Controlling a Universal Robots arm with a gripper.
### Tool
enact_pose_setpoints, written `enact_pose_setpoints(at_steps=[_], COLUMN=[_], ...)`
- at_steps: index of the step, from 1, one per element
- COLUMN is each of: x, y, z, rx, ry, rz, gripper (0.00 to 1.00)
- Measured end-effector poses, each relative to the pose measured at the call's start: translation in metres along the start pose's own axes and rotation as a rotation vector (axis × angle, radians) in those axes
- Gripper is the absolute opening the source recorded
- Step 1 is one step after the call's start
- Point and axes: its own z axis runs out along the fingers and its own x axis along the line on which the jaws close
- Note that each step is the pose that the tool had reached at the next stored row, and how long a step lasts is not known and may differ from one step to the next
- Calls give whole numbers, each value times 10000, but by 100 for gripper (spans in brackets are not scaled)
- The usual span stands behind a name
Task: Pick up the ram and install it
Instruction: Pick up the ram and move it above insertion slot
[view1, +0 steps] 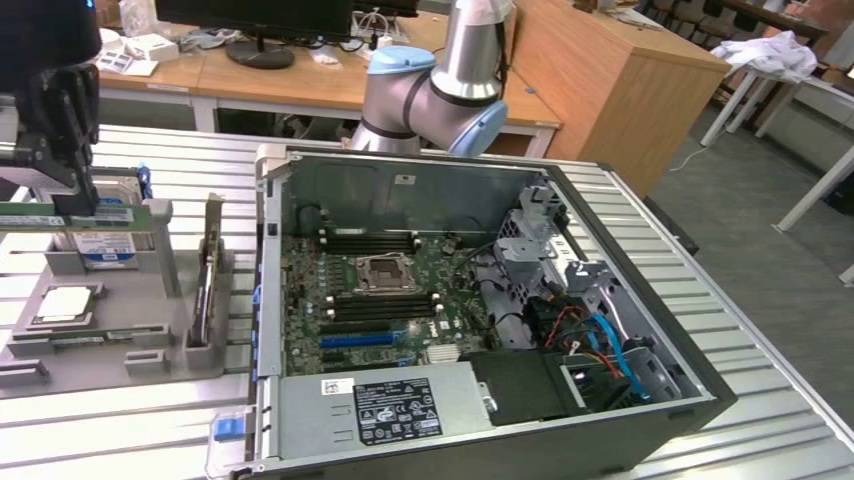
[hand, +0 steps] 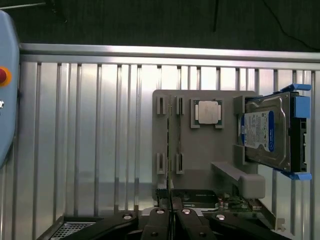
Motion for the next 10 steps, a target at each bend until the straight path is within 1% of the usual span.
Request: enact_pose_setpoints(at_steps=[10], x=[0], y=[-152], z=[-5], rx=[-1], ry=[1], rz=[1], gripper=[12])
